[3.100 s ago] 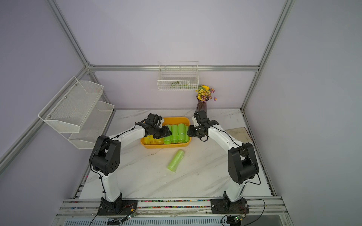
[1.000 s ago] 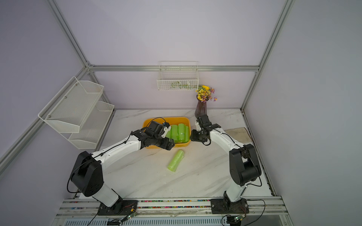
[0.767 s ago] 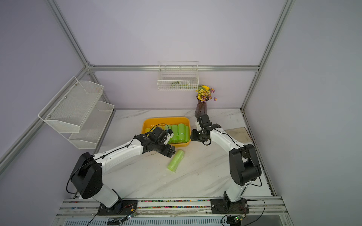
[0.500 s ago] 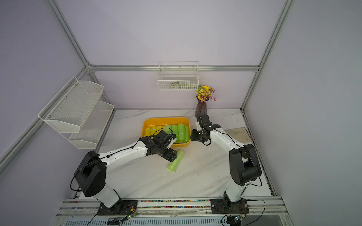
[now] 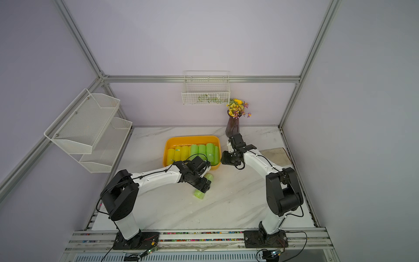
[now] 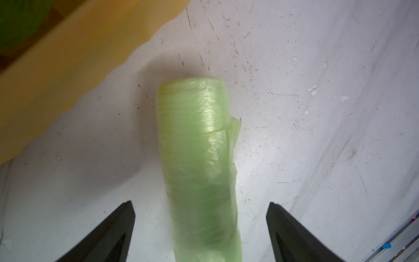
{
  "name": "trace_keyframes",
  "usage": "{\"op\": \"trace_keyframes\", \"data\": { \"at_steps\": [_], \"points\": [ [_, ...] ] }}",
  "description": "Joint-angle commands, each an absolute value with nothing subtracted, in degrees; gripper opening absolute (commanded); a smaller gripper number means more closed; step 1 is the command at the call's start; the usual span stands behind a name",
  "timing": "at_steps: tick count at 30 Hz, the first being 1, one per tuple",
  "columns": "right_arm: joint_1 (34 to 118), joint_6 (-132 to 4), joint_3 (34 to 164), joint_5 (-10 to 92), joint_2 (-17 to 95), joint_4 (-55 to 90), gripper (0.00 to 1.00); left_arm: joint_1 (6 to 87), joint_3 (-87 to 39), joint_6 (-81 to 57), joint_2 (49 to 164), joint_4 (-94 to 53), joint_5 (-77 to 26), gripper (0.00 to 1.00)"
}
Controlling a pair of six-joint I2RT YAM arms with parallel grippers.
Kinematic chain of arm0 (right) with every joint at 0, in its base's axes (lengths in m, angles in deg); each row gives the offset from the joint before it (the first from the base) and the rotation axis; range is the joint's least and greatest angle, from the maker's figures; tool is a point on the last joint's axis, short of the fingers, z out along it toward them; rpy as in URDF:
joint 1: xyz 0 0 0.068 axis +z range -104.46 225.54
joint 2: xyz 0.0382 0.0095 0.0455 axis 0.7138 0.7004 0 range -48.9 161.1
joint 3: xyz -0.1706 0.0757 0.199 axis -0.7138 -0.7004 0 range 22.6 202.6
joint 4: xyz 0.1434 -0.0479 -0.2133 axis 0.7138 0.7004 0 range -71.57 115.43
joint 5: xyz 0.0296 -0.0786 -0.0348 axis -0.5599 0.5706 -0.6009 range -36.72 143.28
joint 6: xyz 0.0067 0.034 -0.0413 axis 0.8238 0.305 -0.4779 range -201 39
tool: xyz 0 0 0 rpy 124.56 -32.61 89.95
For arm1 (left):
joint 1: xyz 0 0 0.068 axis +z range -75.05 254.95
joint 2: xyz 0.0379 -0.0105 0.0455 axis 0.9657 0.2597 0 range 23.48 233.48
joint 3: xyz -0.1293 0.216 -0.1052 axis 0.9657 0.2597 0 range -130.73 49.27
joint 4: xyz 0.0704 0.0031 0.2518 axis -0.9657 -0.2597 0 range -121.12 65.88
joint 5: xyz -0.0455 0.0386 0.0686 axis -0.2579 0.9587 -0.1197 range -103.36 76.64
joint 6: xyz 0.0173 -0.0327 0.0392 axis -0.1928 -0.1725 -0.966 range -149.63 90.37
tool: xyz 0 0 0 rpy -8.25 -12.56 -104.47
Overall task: Put the roll of trash bags into the storage box
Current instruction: Pick up the roll of trash bags from the center of the board.
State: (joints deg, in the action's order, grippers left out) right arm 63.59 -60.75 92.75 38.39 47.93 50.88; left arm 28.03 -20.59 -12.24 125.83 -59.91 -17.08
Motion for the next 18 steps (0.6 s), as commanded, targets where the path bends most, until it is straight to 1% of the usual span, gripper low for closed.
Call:
{"op": "trace_keyframes", "data": {
  "at_steps": [1,6,18],
  "points": [
    [63.13,-61.40,92.20,38.52,46.19,49.47,0.49,27.84,-22.27,-11.88,126.87,-58.58,-16.84,0.90],
    [63.06,-61.32,92.15,38.43,46.24,49.37,0.49,27.83,-22.49,-11.80,128.48,-58.41,-17.59,0.86],
    [62.95,-61.32,91.76,38.21,46.24,49.11,0.49,27.78,-23.32,-11.54,130.87,-58.05,-17.86,0.72]
  ]
}}
